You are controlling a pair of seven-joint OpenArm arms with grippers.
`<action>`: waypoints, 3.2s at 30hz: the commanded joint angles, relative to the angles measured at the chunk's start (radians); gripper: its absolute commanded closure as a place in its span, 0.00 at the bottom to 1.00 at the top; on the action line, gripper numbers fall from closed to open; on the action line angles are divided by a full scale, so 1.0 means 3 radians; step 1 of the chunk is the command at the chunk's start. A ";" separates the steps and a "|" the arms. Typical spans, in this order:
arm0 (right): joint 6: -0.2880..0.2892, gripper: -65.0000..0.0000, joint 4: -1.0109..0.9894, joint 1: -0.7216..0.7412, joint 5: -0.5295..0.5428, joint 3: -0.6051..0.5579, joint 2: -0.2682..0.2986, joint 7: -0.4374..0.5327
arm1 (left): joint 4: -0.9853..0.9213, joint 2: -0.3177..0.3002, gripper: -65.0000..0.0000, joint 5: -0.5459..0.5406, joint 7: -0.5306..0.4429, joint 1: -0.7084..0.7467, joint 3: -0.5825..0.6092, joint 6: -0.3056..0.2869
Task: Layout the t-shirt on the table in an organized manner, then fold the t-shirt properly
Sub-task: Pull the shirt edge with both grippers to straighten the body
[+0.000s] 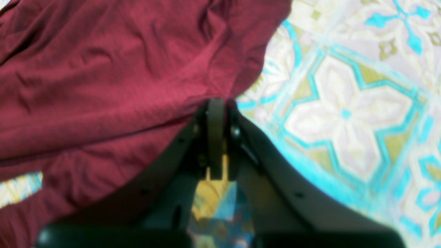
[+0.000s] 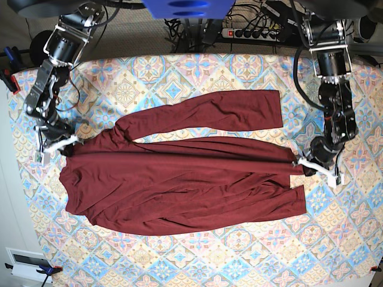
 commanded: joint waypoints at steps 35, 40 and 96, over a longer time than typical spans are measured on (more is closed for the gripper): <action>0.0023 1.00 0.0067 0.0111 0.0045 -0.0196 0.0069 0.0113 | 0.0444 -0.0375 0.54 -0.0917 -0.0086 0.0616 0.0337 0.0358; 0.0023 1.00 0.0067 0.0111 0.0045 -0.0196 0.0069 0.0113 | 0.0173 -0.0155 0.53 -0.0891 -0.0086 0.0314 0.0322 0.0358; 0.0023 1.00 0.0093 -0.0267 0.0045 0.0224 0.0263 0.0113 | 0.2055 -0.0534 1.00 -0.1372 0.0599 0.1828 -0.0190 0.0097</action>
